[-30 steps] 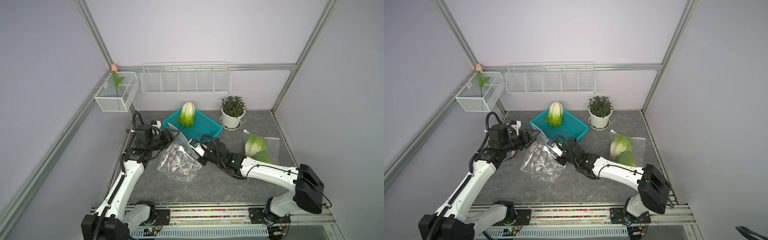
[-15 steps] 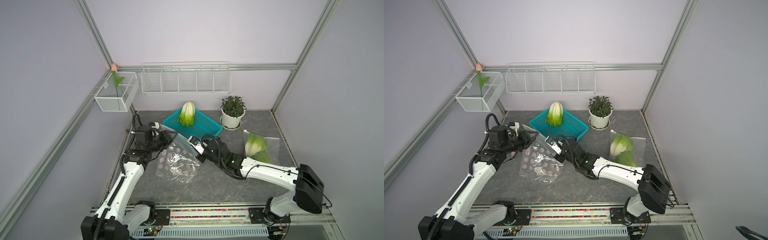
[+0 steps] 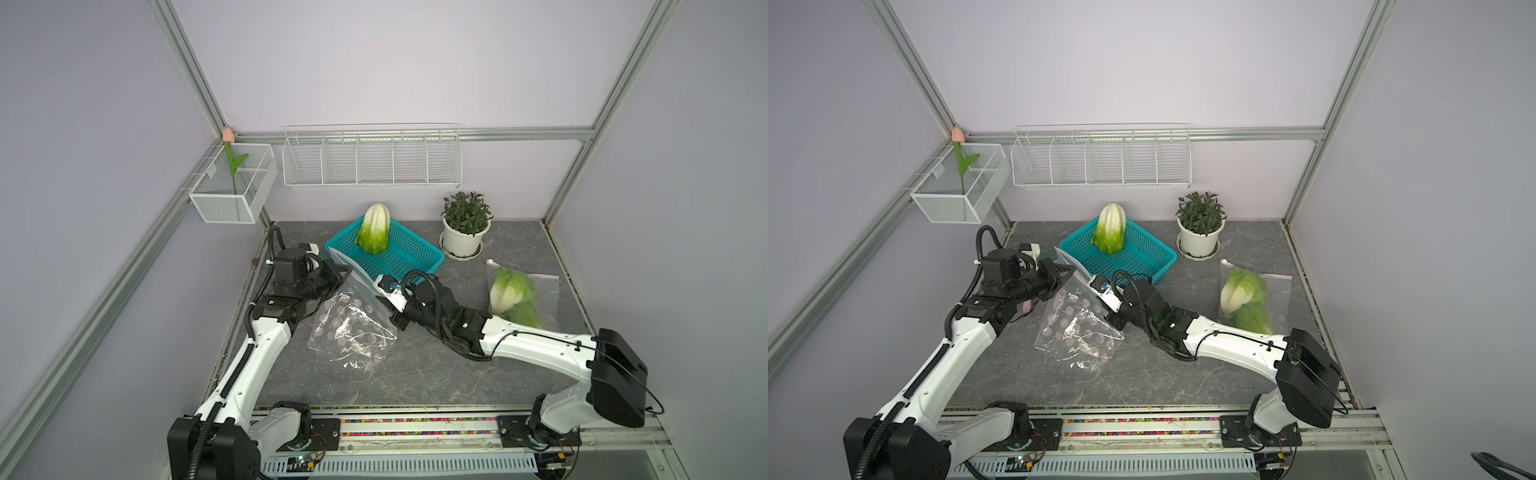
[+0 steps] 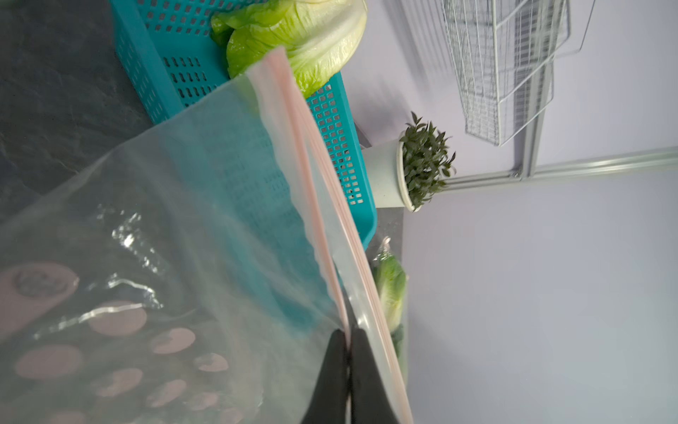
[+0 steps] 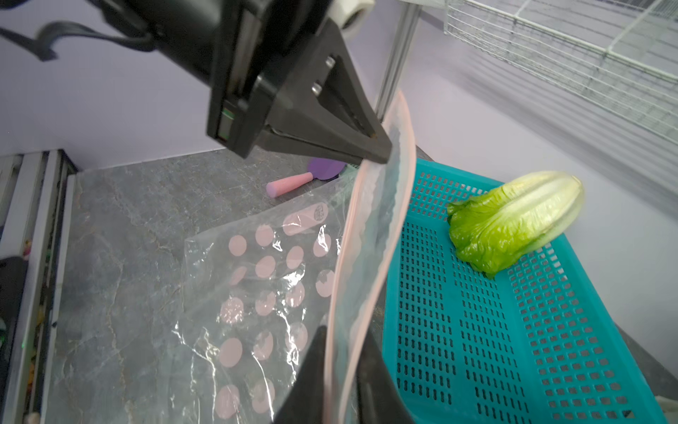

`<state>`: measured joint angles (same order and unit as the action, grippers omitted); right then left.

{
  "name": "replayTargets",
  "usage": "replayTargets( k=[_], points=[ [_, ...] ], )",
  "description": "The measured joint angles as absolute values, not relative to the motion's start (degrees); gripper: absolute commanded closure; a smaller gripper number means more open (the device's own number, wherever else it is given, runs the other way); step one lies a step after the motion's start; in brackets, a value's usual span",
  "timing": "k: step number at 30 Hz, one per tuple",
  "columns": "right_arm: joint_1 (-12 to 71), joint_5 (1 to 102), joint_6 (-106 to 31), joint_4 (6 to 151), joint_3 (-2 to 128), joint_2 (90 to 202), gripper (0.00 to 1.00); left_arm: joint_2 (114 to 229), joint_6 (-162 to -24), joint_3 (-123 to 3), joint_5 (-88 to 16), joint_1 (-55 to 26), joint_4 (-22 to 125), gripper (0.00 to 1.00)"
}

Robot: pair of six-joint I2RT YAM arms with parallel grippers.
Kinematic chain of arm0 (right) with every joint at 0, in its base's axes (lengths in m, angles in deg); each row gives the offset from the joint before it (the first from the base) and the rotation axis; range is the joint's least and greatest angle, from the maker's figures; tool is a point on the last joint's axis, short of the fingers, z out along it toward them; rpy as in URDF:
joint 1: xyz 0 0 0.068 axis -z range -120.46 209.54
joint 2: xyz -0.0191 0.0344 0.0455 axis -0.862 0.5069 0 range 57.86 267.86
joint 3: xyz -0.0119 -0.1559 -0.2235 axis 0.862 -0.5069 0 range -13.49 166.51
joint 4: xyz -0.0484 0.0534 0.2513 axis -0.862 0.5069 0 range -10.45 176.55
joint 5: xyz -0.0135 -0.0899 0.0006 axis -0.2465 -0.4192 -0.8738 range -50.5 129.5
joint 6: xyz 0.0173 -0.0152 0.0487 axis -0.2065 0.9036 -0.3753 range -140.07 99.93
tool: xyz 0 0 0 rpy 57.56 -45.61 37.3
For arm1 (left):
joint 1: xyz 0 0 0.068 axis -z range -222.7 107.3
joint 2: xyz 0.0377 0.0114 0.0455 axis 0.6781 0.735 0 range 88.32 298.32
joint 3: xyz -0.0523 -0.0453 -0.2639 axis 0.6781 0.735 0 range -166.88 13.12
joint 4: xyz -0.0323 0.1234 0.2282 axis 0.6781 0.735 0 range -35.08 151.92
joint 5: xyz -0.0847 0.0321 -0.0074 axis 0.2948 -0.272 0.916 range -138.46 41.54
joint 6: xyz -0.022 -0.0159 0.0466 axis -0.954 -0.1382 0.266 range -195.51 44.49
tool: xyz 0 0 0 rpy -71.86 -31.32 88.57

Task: Put the chinese cabbages into a zipper bag and zip it
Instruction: Open the zipper of the food storage bag at the center of the board.

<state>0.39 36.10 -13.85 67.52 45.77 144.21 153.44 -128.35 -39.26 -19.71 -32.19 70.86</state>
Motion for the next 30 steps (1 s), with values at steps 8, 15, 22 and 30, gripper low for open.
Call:
replayTargets(
  k=[8, 15, 22, 30],
  points=[
    [11.3, 55.9, -35.5, 76.7, 50.2, 144.4, 0.34, 156.3, -118.1, -43.3, -21.0, -31.6, 79.0, 1.00],
    [12.8, 61.2, -43.8, 86.3, 68.4, 152.3, 0.32, 158.3, -111.1, -52.1, -23.0, -25.2, 86.8, 1.00],
    [13.4, 58.2, -45.5, 97.5, 76.0, 161.0, 0.57, 158.3, -108.1, -55.3, -23.2, -24.9, 91.9, 1.00],
    [21.0, 57.0, -49.9, 99.5, 71.1, 160.7, 0.77, 157.8, -100.1, -65.2, -30.5, -26.9, 109.9, 1.00]
  ],
)
